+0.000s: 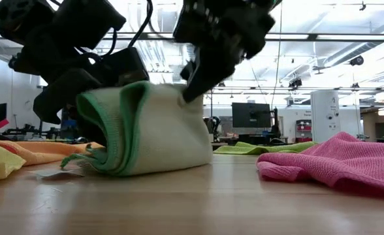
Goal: Fold microfiber towels
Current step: Fold the blue towel
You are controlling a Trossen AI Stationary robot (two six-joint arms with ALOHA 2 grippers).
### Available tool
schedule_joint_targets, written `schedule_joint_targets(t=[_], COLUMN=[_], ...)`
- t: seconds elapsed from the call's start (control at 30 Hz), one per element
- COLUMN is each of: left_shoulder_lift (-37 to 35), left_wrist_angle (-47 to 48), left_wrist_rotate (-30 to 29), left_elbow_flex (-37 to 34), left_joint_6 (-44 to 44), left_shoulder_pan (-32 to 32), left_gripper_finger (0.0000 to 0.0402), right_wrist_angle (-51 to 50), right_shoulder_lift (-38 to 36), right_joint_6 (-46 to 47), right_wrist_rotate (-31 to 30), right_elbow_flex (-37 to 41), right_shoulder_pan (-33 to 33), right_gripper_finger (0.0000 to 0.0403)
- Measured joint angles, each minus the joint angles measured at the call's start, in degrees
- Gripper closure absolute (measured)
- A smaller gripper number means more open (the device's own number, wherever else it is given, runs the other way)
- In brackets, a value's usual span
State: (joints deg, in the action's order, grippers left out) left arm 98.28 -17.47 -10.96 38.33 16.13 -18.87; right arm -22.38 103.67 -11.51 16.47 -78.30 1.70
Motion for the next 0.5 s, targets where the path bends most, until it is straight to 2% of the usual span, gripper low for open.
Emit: schedule_joint_targets(t=[0.43,0.5], left_shoulder_lift=[-2.35,-3.74], left_wrist_angle=[1.04,4.4], left_wrist_rotate=[-0.52,-0.52], left_elbow_flex=[0.0,-0.06], left_joint_6=[1.6,1.97], left_shoulder_pan=[-0.04,-0.03], left_gripper_finger=[0.0401,0.0396], right_wrist_angle=[1.49,1.81], right_shoulder_lift=[7.2,7.57], right_joint_6=[1.34,1.47], right_wrist_rotate=[-0.02,-0.02], right_elbow_flex=[0.02,0.02], right_shoulder_pan=[-3.5,-3.5], right_gripper_finger=[0.039,0.039])
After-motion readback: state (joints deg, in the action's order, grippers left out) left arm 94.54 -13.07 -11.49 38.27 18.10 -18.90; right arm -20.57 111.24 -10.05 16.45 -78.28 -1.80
